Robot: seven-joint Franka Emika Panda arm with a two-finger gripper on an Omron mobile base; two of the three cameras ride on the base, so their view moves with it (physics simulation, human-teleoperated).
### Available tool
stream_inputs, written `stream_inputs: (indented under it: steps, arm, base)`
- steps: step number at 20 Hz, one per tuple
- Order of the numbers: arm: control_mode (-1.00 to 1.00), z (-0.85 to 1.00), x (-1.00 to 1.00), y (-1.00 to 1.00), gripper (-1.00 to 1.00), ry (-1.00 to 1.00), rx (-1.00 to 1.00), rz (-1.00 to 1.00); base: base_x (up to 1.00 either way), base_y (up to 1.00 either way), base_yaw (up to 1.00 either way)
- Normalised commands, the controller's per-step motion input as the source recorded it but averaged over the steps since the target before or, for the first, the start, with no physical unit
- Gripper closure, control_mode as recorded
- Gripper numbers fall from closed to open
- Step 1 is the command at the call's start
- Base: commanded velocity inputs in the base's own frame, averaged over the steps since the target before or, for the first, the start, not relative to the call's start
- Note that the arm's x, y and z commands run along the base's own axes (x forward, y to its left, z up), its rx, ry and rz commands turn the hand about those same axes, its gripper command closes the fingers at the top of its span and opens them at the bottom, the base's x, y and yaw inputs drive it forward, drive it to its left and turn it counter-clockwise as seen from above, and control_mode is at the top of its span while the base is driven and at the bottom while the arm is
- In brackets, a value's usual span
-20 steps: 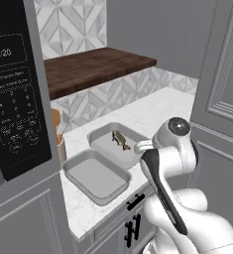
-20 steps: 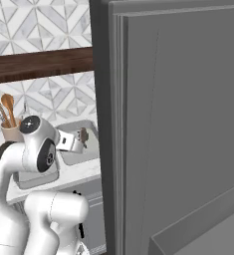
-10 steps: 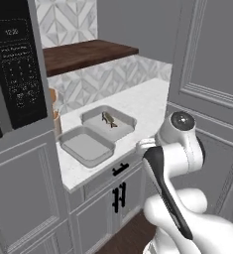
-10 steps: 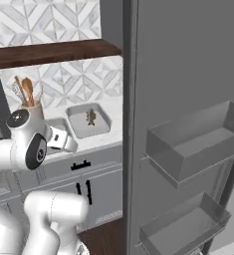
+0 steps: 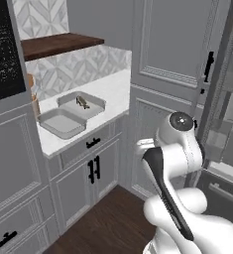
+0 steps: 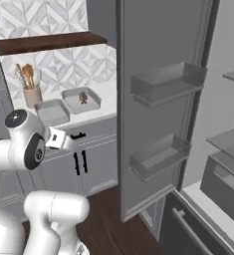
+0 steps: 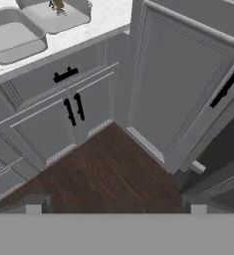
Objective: Place one mushroom and one fish in each tupperware on the nearby counter, to pack two identical lunches.
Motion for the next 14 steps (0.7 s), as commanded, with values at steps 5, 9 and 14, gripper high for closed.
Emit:
stream_inputs:
  steps: [5,9,14]
  arm:
    - [1.00,0.00,0.00,0.00,-1.00,0.00,0.00,0.00]
    - [1.00,0.00,0.00,0.00,-1.00,0.00,0.00,0.00]
    - [1.00,0.00,0.00,0.00,-1.00,0.00,0.00,0.00]
  base:
    - [-0.78,0.01,-0.52]
    - [-0.29,0.02,-0.66]
    - [-0.07,0.00,-0.66]
